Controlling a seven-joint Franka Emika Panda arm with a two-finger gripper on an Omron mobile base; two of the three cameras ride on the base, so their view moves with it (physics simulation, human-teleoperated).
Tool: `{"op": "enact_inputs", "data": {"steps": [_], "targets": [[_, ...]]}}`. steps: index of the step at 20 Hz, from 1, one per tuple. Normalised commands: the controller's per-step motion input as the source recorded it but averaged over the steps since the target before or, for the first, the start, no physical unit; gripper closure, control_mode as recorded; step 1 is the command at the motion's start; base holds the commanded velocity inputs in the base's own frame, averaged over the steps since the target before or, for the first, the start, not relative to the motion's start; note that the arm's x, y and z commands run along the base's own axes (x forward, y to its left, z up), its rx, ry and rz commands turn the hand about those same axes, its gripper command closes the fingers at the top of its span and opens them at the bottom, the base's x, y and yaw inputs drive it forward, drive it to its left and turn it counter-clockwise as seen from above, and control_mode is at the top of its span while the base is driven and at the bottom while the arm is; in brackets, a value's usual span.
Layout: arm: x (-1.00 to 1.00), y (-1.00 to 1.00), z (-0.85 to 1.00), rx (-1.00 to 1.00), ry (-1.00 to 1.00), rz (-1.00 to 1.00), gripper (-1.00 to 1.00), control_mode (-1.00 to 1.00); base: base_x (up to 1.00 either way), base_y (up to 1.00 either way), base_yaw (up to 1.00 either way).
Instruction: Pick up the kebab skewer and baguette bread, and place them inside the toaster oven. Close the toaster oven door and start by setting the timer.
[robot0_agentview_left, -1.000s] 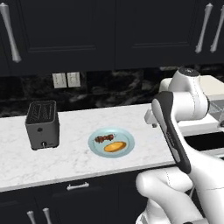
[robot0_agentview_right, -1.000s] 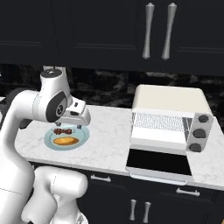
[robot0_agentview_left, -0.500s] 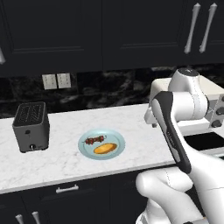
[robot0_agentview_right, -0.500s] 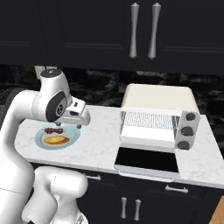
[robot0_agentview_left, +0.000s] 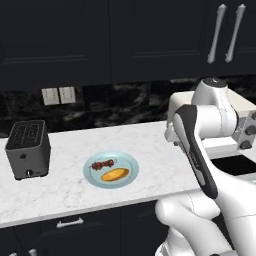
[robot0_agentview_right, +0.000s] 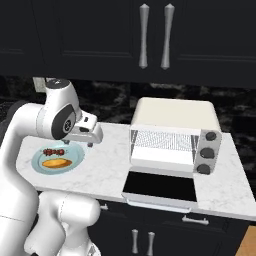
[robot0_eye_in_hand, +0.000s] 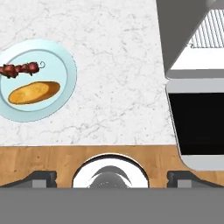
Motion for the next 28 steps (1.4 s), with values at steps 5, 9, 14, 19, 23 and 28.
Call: {"op": "enact_inputs", "data": {"steps": [5,9,14,19,23,28], "targets": [[0.00,0.00,0.00,0.00,0.00,0.00,-1.00,1.00,0.35,-0.29,0.00],[0.00,0.00,0.00,0.00,0.00,0.00,-1.00,1.00,0.27,0.05,-0.03],[0.00,0.00,0.00,0.00,0.00,0.00,-1.00,1.00,0.43,0.02,-0.03],[0.00,0.00,0.00,0.00,0.00,0.00,-1.00,1.00,0.52,0.00,0.00],[0.00,0.00,0.00,0.00,0.00,0.00,-1.00,-1.00,0.08,0.00,0.00],[-0.12,-0.67,-0.08,0.03,-0.05,0.00,-1.00,-1.00,0.00,0.00,0.00]]}}
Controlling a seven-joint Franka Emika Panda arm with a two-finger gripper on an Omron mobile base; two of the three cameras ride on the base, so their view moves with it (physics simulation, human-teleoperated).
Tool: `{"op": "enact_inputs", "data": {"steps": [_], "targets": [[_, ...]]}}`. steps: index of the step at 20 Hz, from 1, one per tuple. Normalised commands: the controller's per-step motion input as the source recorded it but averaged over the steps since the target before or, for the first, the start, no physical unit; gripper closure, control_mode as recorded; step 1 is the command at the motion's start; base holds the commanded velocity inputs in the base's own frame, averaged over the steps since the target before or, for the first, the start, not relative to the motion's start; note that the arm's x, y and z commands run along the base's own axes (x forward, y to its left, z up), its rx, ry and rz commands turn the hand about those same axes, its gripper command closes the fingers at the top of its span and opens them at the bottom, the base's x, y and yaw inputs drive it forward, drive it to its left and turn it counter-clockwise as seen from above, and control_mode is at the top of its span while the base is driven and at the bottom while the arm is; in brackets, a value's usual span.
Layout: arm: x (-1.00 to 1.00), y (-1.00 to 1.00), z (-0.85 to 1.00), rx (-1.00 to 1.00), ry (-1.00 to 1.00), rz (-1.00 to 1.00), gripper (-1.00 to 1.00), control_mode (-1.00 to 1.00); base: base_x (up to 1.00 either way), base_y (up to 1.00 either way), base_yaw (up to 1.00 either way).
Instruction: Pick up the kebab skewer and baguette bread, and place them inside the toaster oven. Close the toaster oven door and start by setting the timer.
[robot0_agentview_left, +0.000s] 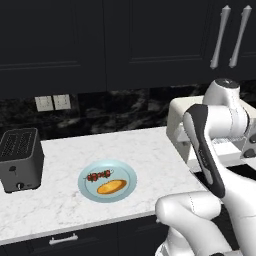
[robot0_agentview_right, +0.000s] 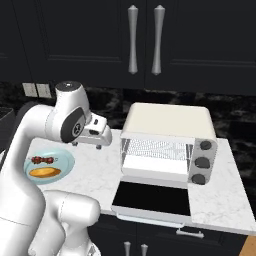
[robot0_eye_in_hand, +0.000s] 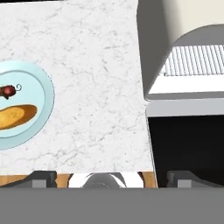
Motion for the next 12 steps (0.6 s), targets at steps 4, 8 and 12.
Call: {"op": "enact_inputs", "data": {"steps": [4,8,12], "targets": [[-0.21,-1.00,-0.03,0.10,-0.12,0.01,-1.00,-1.00,0.00,0.00,0.00],[0.00,-1.00,-0.04,0.12,-0.15,0.06,-1.00,-1.00,0.00,0.00,0.00],[0.00,-0.97,-0.22,0.08,-0.23,0.14,-1.00,-1.00,0.00,0.00,0.00]]}}
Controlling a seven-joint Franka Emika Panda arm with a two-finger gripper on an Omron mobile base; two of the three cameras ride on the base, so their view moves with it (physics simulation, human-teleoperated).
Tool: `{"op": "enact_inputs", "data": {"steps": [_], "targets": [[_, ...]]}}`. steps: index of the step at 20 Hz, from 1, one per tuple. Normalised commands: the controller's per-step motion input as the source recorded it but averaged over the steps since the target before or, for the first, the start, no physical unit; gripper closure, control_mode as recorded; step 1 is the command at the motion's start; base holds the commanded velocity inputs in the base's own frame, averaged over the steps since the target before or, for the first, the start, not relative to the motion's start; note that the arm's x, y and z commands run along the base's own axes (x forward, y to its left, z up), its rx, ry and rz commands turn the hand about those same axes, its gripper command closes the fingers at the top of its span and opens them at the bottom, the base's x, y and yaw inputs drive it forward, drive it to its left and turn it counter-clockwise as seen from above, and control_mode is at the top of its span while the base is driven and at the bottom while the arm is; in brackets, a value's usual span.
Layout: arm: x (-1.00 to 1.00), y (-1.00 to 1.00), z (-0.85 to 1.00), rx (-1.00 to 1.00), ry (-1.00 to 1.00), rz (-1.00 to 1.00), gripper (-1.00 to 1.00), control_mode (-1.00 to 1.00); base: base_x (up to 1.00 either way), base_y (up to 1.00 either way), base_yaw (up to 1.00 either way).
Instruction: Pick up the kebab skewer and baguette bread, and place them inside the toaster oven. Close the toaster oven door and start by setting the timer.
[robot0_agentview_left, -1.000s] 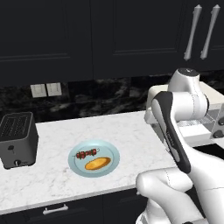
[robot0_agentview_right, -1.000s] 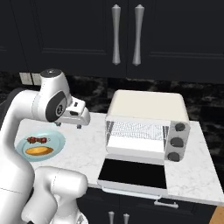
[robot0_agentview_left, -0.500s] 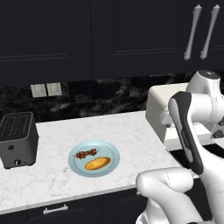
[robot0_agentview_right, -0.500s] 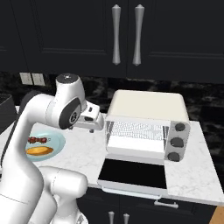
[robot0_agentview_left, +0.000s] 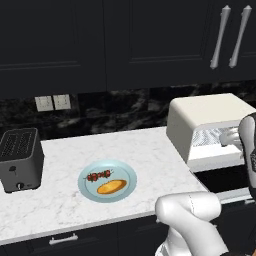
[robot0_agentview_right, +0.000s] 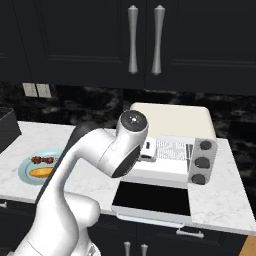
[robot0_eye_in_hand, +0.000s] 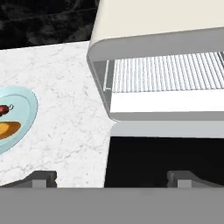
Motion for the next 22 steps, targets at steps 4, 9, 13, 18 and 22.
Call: {"op": "enact_inputs", "data": {"steps": [4,9,13,18,22], "targets": [[0.25,-0.62,-0.41,0.01,-0.27,0.12,-1.00,-1.00,0.00,0.00,0.00],[0.29,-0.51,-0.32,0.01,-0.18,0.05,-1.00,-1.00,0.00,0.00,0.00],[0.33,-0.37,-0.05,0.02,-0.03,0.00,-1.00,-1.00,0.00,0.00,0.00],[0.37,-0.33,-0.04,0.02,0.00,0.00,-1.00,-1.00,0.00,0.00,0.00],[0.42,0.00,-0.09,0.01,-0.10,0.00,-1.00,-1.00,0.00,0.00,0.00]]}}
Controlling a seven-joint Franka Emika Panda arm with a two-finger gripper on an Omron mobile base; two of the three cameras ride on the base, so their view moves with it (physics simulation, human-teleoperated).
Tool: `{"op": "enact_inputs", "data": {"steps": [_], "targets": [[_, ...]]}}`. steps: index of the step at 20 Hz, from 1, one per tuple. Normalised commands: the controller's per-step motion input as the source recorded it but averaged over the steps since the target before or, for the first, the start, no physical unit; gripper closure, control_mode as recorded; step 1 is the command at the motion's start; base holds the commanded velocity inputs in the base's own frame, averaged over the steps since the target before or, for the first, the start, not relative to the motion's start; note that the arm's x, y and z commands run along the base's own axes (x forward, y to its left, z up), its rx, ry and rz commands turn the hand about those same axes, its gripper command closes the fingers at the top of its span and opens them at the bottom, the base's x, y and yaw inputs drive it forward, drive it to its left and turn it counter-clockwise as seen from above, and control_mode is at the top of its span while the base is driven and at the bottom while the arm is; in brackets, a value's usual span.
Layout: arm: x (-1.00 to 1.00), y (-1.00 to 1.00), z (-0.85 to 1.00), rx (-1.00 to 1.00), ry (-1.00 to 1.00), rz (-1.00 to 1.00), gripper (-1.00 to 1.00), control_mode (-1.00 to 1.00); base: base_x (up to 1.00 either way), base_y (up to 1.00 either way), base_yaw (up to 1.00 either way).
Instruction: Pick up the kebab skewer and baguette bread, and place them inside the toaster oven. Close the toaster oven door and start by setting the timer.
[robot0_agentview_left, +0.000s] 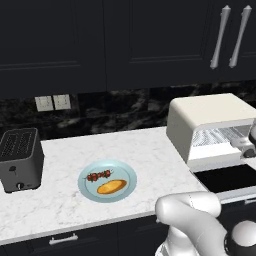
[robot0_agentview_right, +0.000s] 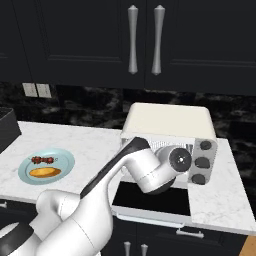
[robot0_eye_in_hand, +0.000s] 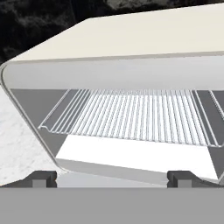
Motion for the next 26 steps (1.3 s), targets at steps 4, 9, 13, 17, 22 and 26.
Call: {"op": "enact_inputs", "data": {"steps": [4,9,13,17,22,26], "targets": [[0.26,-0.04,-0.07,0.01,-0.15,0.00,-1.00,-1.00,0.00,0.00,0.00],[0.14,-0.07,-0.11,0.00,-0.06,-0.04,-1.00,-1.00,0.00,0.00,0.00],[0.23,0.00,-0.05,0.00,0.00,-0.12,-1.00,-1.00,0.00,0.00,0.00],[0.32,0.02,-0.17,0.00,-0.04,-0.08,-1.00,-1.00,0.00,0.00,0.00],[0.19,-0.01,-0.31,0.00,-0.13,0.01,-1.00,-1.00,0.00,0.00,0.00],[0.21,0.00,-0.22,0.00,-0.06,0.00,-1.00,-1.00,0.00,0.00,0.00]]}}
